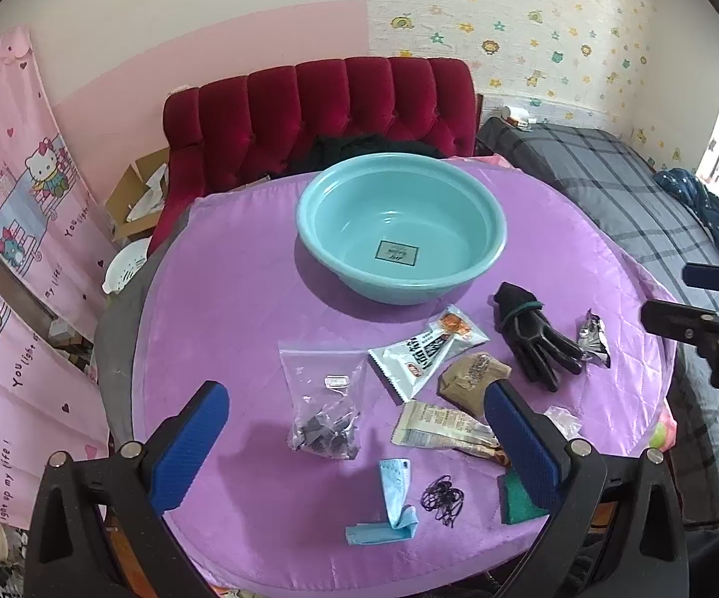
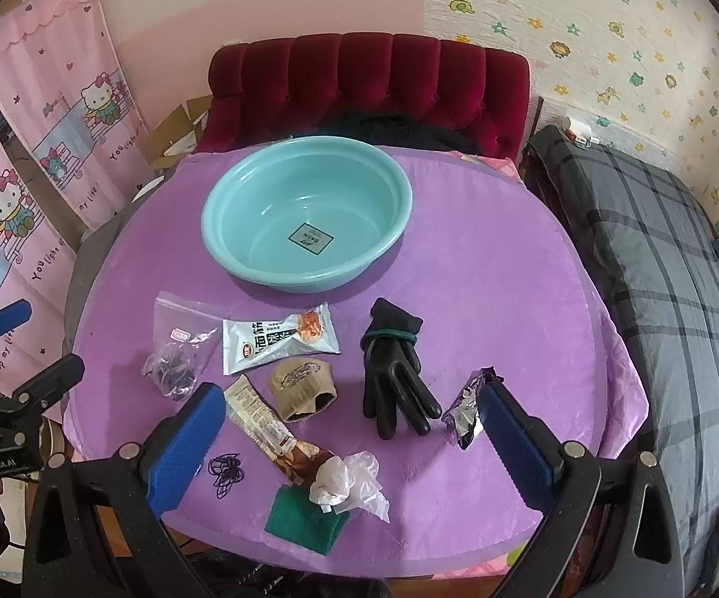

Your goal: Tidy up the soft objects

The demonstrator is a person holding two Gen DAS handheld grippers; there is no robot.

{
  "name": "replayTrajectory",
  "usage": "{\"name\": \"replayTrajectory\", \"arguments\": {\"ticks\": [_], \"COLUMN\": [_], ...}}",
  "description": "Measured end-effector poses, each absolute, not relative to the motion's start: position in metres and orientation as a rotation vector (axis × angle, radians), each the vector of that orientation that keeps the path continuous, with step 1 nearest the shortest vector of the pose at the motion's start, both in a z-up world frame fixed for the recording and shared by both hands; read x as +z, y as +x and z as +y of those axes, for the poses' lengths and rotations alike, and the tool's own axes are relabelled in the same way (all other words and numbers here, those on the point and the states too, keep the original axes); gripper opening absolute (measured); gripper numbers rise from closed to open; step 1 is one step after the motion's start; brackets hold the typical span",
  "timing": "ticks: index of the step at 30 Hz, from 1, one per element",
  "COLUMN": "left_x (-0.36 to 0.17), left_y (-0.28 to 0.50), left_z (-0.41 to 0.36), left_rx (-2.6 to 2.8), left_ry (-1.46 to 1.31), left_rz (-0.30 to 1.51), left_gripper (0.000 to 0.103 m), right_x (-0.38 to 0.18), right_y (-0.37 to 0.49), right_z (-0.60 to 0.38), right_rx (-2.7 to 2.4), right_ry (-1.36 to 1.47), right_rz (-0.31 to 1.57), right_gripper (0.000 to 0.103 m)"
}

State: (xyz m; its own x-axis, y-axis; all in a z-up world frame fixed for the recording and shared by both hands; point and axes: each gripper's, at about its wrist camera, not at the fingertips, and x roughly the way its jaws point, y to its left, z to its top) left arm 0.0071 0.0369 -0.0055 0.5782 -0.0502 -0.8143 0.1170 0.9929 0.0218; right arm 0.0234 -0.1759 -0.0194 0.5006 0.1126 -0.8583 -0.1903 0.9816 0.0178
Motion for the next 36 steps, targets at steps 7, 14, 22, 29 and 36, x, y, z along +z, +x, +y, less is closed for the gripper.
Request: {"name": "replayTrajectory", "arguments": {"ticks": [7, 14, 22, 29, 36], "left_x": [-0.036, -0.081, -0.131, -0.162, -0.19], "left_y": [0.023, 0.042, 0.067, 0.085, 0.099], "left_z": [0.053, 0.065, 0.069, 0.067, 0.072], "left_rx": [-0.114, -0.087, -0.096, -0.112, -0.113], "left_ry": [0.041, 0.052, 0.06, 0.1, 0.073], "left_rz": [1.007, 1.057, 1.121, 1.169, 1.235], "left_gripper": [0.103, 0.103, 0.103, 0.103, 0.103], "right_x": [-0.031, -0.054, -0.088, -0.119, -0.147], "right_y": [0.033, 0.045, 0.056, 0.063, 0.07], "right_z": [-0.189, -0.203, -0.218, -0.228, -0.243], "right_rx": [0.159, 0.145, 0.13, 0.1, 0.057], "right_ry": [-0.069, -0.036, -0.01, -0.002, -0.001], "right_rz": [1.047, 1.085, 1.159, 1.216, 1.269], "right_gripper": [0.103, 0.103, 0.103, 0.103, 0.103]}}
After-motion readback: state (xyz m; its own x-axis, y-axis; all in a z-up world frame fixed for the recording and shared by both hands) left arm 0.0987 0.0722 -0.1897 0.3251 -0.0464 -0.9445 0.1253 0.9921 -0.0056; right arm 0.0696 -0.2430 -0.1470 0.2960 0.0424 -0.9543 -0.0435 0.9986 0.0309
